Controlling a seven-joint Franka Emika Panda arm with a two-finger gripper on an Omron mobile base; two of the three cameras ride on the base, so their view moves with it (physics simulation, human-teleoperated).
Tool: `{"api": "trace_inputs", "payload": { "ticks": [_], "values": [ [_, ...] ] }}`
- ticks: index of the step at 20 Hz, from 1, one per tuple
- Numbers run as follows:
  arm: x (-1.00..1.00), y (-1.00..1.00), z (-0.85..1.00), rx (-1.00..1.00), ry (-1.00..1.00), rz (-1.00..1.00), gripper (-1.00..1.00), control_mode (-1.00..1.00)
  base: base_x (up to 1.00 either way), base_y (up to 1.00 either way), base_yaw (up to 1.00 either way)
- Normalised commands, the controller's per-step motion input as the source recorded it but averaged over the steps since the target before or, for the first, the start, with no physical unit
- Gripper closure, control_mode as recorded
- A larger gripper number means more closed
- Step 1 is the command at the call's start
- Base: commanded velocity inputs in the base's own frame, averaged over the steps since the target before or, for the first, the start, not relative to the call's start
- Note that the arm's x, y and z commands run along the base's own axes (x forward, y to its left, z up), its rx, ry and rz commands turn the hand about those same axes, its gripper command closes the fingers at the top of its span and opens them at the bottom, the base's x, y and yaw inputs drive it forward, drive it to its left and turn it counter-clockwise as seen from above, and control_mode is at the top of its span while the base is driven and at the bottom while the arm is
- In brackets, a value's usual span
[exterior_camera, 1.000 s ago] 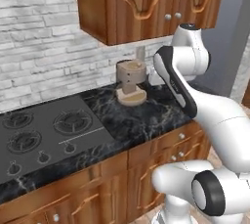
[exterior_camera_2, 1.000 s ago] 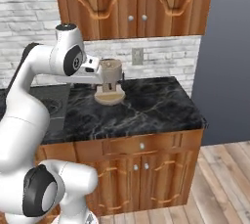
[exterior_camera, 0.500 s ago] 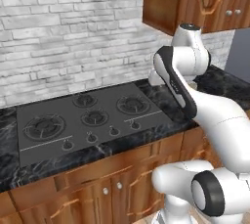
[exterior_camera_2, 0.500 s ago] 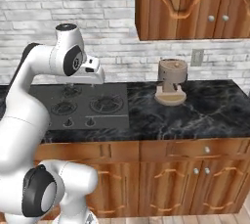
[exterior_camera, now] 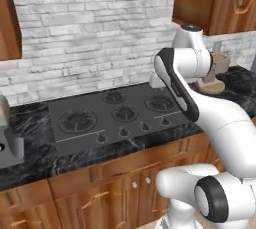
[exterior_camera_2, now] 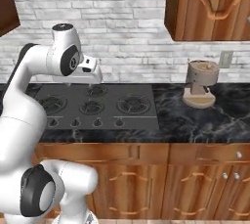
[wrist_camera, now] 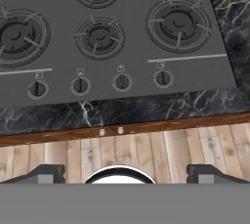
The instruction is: Navigate to the stove.
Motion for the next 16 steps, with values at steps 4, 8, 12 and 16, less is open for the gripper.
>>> {"api": "trace_inputs", "payload": {
  "ticks": [4, 8, 12, 16],
  "values": [
    [0.0, 0.0, 0.0, 0.0, 0.0, 0.0, -1.0, 1.0, 0.27, 0.59, 0.02],
    [0.0, 0.0, 0.0, 0.0, 0.0, 0.0, -1.0, 1.0, 0.63, 0.53, 0.0],
    [0.0, 0.0, 0.0, 0.0, 0.0, 0.0, -1.0, 1.0, 0.74, 0.09, 0.03],
    [0.0, 0.0, 0.0, 0.0, 0.0, 0.0, -1.0, 1.0, 0.77, 0.0, 0.05]
  ]
}}
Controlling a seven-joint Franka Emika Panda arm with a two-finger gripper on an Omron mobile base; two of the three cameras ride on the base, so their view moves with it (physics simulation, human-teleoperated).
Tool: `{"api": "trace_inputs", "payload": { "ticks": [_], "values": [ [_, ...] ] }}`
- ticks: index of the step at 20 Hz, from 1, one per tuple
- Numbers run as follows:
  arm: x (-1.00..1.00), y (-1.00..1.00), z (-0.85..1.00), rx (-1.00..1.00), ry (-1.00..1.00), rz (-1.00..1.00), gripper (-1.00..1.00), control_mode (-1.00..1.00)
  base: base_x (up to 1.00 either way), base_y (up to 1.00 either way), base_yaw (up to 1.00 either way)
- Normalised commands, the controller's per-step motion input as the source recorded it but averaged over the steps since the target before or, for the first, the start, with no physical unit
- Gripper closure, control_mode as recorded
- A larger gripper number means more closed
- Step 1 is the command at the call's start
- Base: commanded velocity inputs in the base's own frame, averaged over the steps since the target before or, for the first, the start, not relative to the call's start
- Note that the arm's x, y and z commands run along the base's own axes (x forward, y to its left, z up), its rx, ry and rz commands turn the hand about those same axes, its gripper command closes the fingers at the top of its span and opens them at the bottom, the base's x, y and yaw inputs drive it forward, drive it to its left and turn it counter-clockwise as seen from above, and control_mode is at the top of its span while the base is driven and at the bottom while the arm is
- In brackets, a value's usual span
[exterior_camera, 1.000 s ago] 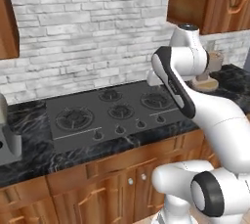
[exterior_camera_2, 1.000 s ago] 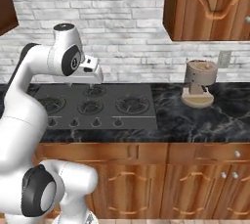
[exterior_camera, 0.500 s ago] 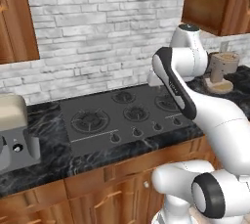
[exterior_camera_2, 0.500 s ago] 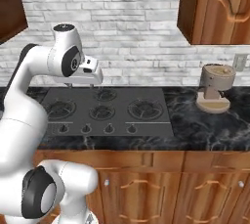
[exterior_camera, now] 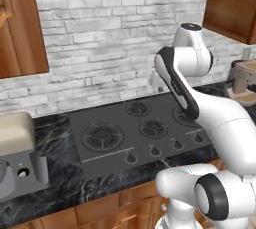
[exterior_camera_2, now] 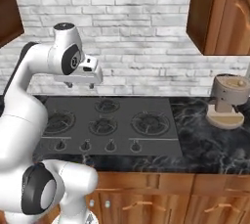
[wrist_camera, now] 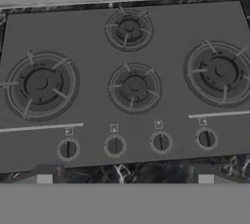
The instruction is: Navigate to the stove.
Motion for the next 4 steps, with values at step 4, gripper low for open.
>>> {"api": "trace_inputs", "payload": {
  "ticks": [4],
  "values": [
    [0.0, 0.0, 0.0, 0.0, 0.0, 0.0, -1.0, 1.0, 0.95, 0.0, 0.03]
  ]
}}
